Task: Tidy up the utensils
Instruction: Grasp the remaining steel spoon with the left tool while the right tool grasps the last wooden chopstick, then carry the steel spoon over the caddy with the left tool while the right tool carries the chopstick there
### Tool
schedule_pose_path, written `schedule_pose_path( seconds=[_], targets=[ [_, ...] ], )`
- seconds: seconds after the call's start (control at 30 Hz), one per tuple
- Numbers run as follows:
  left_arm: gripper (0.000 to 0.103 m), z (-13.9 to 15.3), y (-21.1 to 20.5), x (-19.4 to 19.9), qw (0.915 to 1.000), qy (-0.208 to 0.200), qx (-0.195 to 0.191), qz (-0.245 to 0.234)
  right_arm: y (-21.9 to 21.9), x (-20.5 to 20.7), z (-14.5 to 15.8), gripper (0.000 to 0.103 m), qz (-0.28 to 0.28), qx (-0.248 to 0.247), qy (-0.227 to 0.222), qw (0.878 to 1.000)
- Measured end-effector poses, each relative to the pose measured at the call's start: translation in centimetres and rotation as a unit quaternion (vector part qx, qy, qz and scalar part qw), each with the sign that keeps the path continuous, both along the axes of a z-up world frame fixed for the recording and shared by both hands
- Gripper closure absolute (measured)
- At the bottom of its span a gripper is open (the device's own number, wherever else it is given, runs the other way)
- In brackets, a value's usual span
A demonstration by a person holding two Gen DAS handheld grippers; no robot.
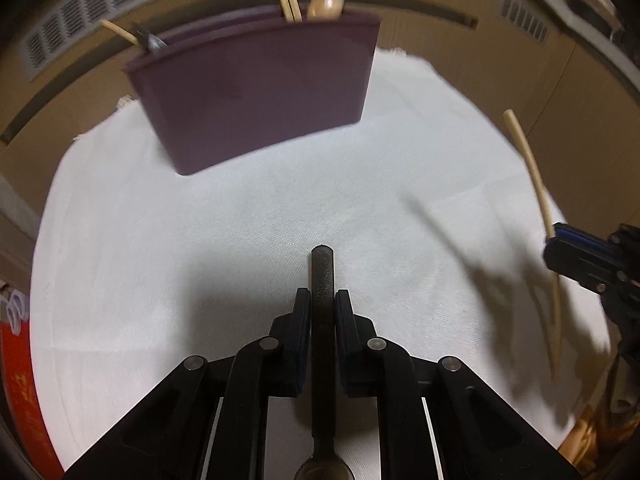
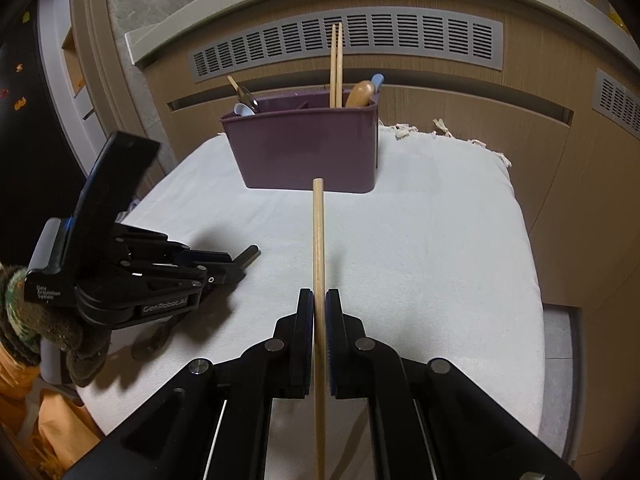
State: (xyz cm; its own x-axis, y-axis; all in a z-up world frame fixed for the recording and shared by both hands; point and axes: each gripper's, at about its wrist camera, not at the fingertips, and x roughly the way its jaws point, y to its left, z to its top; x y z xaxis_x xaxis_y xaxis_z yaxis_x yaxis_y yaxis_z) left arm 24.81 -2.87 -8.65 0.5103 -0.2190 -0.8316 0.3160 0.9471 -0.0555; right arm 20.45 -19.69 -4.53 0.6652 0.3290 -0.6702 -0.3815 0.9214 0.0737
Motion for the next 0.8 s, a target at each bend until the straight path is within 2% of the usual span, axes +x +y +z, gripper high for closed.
schedule_pose_path(
  seconds=[0.23,0.4,0.5,0.63,0.73,0.8],
  targets=[
    [0.091,5.3,1.9,-5.2,0.9940,-0.091,-0.060,0.008,-0.3,-1.9,1.7,0.097,0.004,0.018,-0.019,1.000],
    [0.091,9.6,3.1,-6.5,0.9831,-0.152,-0.101,0.007,-0.3,-3.1,4.8,0.097,0.010,0.046,-0.056,0.997],
    [0.091,12.0,3.6,-6.6,0.9749,-0.187,-0.120,0.010,-0.1,-3.7,7.7,0.097,0.009,0.054,-0.099,0.994],
    [0.091,16.0,4.1,-6.3,0.9611,-0.241,-0.135,0.010,0.6,-3.5,11.7,0.097,0.003,0.045,-0.152,0.987],
    [0.091,19.8,4.7,-6.4,0.9418,-0.302,-0.147,0.017,1.0,-3.0,15.0,0.097,-0.005,0.038,-0.197,0.980],
    [0.091,22.4,4.9,-5.5,0.9262,-0.344,-0.153,0.023,1.4,-2.2,18.4,0.097,-0.014,0.034,-0.239,0.970]
  ],
)
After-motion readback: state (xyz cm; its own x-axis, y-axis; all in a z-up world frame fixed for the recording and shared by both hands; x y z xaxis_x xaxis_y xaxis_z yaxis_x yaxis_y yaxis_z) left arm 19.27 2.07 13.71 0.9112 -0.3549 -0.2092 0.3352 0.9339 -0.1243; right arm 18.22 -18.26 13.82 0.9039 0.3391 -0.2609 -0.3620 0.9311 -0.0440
